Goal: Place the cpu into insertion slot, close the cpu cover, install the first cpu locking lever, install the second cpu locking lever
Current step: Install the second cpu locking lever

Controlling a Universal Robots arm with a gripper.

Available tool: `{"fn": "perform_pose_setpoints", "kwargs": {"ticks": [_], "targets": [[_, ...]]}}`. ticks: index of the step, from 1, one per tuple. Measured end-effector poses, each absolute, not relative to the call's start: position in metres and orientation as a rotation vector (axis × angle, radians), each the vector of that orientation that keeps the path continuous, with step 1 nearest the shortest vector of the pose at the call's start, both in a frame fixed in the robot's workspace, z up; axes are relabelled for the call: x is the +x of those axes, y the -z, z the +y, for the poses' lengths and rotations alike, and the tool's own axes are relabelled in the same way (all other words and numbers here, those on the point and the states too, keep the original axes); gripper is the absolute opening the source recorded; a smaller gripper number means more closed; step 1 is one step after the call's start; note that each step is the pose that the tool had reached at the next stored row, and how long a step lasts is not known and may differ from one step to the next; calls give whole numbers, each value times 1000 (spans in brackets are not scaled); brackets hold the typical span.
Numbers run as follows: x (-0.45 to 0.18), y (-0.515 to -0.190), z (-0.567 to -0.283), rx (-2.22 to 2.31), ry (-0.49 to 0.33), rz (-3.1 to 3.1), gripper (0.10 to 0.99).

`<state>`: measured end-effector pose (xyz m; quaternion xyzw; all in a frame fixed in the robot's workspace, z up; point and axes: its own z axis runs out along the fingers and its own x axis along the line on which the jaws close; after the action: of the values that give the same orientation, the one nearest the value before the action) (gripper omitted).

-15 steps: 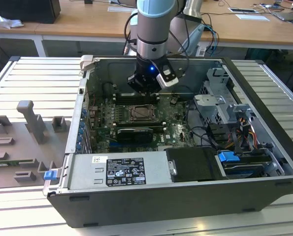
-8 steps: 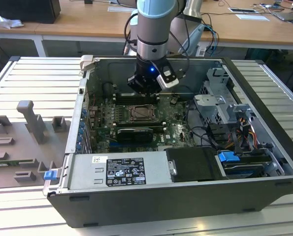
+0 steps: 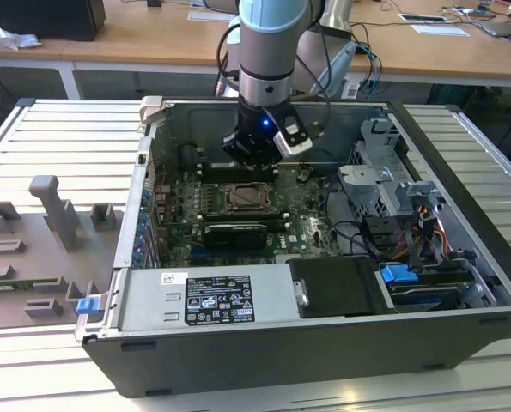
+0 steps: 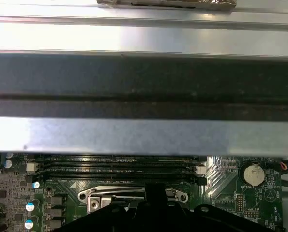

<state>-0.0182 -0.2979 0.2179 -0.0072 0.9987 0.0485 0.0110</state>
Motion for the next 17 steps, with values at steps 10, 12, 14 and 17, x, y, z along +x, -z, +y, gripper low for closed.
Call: {"fn": "perform_pose_setpoints", "kwargs": {"ticks": [10, 12, 14, 17], "targets": [[-18, -218, -304, -22, -151, 3116, 106], [-18, -218, -305, -22, -152, 3116, 106], [-18, -219, -305, -22, -151, 3116, 106], [-18, -224, -305, -22, -151, 3116, 106]]}}
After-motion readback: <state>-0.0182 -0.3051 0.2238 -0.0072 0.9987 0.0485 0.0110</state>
